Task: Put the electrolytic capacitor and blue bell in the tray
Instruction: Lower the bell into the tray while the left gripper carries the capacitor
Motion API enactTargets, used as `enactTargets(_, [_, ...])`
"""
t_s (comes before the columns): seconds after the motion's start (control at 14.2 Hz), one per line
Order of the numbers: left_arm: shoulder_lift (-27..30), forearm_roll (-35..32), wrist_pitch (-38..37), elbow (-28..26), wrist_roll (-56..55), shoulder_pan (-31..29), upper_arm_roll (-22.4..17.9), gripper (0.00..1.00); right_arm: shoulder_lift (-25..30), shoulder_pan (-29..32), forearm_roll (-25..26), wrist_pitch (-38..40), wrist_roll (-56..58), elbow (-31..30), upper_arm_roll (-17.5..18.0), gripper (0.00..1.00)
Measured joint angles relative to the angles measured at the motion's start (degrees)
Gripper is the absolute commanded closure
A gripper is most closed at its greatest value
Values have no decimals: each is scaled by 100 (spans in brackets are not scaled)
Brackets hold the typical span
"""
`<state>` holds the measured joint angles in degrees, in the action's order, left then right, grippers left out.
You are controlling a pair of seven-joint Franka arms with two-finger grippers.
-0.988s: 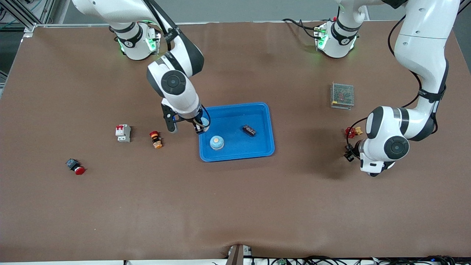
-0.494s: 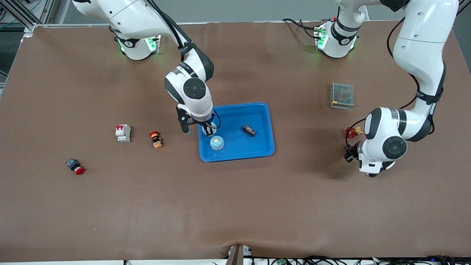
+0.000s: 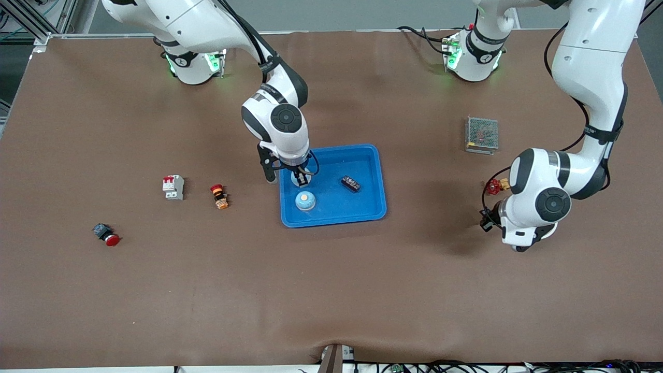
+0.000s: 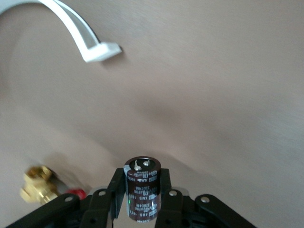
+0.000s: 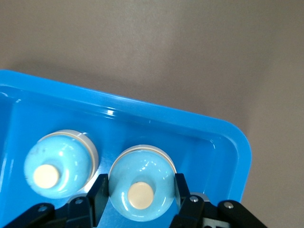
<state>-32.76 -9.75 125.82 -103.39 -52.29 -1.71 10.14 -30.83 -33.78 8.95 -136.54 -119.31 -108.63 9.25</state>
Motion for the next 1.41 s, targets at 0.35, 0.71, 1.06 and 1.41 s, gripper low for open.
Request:
enactTargets(0.35, [46,0,-5,55,-1117,24,601,100,-81,-122,23,-110,-161,2,-2,100])
enactTargets(0.71, [46,0,-11,75,-2356,31,1318,100,-83,-136,24,-152,-209,6,-6,0])
enactTargets(1.06, [47,0,-21,75,-3503,100,1884,100,-62,-85,34,466,420,308,-62,0])
enactTargets(1.41, [47,0,-23,81,-4454,317,2028,100,176,774,-5,2192,2804,1271,-106,0])
